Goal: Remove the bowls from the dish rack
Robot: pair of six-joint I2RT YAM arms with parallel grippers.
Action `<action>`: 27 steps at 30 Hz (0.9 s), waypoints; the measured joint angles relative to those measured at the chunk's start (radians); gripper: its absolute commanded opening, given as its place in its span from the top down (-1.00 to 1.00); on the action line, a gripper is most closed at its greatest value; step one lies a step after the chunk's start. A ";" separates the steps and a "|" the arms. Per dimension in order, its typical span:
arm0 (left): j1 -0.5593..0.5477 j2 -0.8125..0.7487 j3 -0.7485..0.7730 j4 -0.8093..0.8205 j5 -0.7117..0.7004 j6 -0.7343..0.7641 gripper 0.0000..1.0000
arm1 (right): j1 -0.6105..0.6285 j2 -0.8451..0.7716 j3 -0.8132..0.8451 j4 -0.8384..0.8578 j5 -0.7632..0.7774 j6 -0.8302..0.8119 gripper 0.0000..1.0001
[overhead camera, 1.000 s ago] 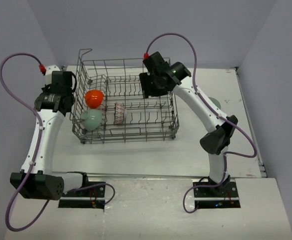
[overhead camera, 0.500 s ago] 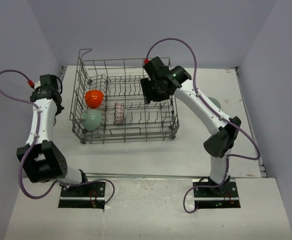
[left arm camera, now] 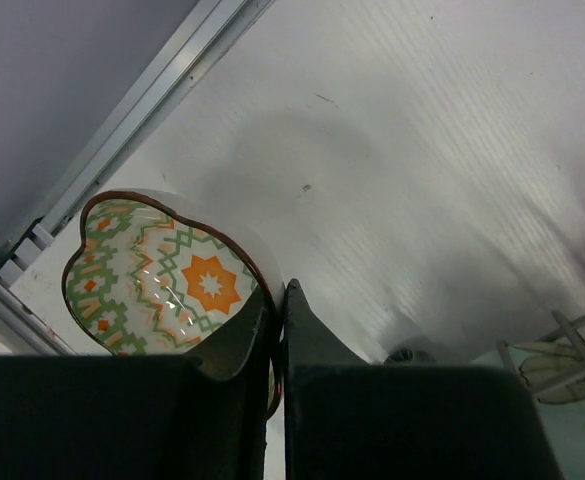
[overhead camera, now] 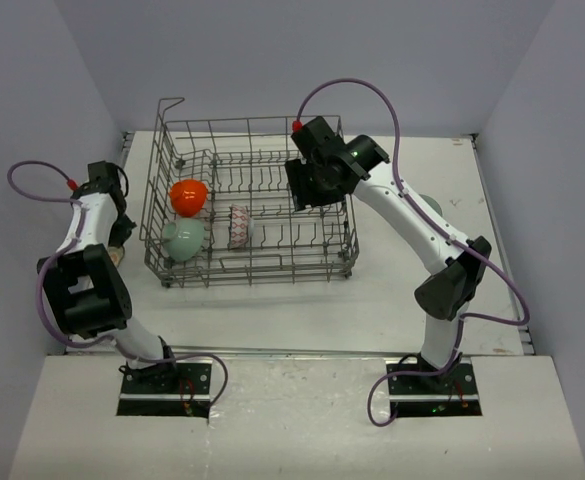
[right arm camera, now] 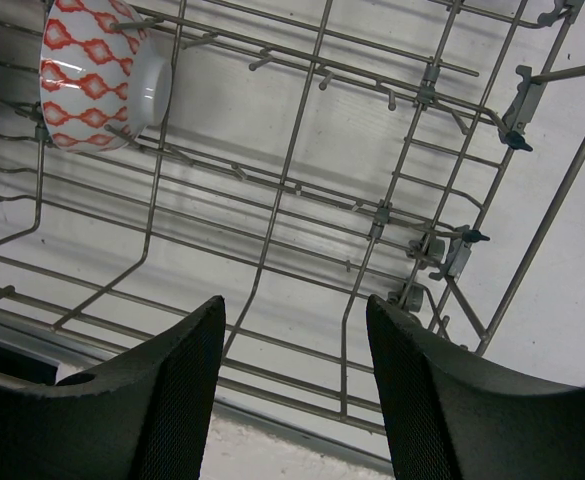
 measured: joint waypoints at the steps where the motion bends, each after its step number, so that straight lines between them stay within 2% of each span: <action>1: 0.004 0.011 -0.005 0.008 0.003 -0.002 1.00 | 0.000 0.000 0.000 0.000 0.000 0.000 -0.19; 17: 0.006 0.176 -0.042 0.101 0.022 -0.002 1.00 | 0.000 0.000 0.014 -0.001 0.009 0.005 -0.19; 23: 0.006 0.205 -0.042 0.118 0.014 0.008 0.67 | 0.000 0.000 0.025 -0.005 0.026 0.005 -0.20; 24: 0.006 0.208 -0.042 0.119 0.014 0.008 0.52 | 0.000 0.000 0.029 -0.006 0.027 0.005 -0.19; 26: 0.006 0.212 -0.042 0.121 0.014 0.013 0.36 | 0.000 0.000 0.033 -0.007 0.028 0.005 -0.19; 27: 0.006 0.214 -0.042 0.121 0.014 0.014 0.35 | 0.000 0.000 0.034 -0.007 0.028 0.005 -0.19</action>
